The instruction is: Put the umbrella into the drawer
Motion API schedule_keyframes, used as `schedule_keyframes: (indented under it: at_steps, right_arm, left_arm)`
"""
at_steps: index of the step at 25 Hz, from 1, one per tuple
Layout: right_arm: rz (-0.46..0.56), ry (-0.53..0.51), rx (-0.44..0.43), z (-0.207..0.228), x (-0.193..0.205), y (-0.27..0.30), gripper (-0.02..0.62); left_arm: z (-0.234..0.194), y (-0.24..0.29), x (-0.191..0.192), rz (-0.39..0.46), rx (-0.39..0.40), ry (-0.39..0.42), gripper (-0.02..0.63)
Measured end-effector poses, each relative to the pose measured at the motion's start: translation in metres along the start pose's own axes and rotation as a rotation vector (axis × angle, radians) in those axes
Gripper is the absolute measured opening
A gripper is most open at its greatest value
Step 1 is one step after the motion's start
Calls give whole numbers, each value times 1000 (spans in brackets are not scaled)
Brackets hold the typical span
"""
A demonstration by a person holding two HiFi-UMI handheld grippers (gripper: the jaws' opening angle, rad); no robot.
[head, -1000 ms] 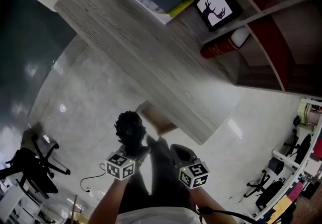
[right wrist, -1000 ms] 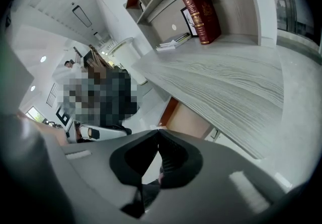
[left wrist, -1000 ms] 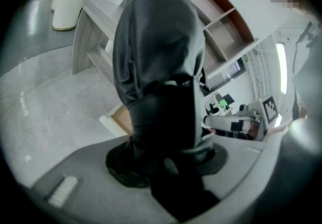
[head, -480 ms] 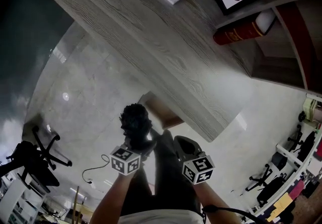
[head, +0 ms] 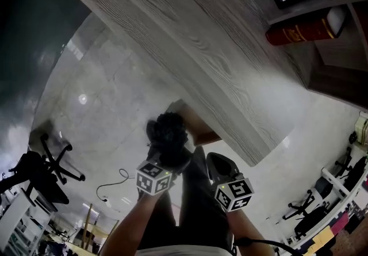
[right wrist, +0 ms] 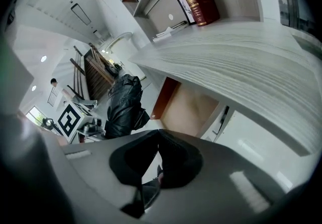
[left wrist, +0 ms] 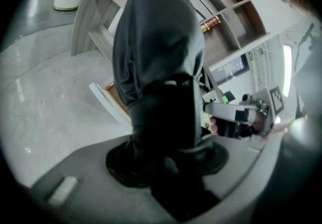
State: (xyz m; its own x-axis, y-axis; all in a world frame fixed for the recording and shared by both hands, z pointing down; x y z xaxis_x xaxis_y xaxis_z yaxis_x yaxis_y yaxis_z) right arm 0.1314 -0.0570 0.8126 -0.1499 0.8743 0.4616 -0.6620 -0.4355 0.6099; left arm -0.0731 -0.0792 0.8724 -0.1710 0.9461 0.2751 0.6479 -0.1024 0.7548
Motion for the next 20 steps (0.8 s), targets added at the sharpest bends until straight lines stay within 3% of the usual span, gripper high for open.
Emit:
schedule_keyframes:
  at_steps: [11,20]
  right_arm:
    - [13,-10,10,19,7,13,6]
    - [3,-40,29,25,13,16,5]
  left_arm:
    - [0,42,5,-96,54,24,210]
    - [1,68,-9,-162,26,65,215]
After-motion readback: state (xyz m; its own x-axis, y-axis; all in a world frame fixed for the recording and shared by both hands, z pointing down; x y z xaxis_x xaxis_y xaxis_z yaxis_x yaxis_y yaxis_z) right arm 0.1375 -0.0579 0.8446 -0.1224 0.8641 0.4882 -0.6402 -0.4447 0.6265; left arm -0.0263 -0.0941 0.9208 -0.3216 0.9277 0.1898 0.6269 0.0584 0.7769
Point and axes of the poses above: the fingertips, and each gripper's own axes: y forward along the fingers, z to its right, x out of its underside, the point moved 10 cm from there along -y, backward along the fingers, and after that the axes turned 11 degrees about -x, right-handed, at the moved point
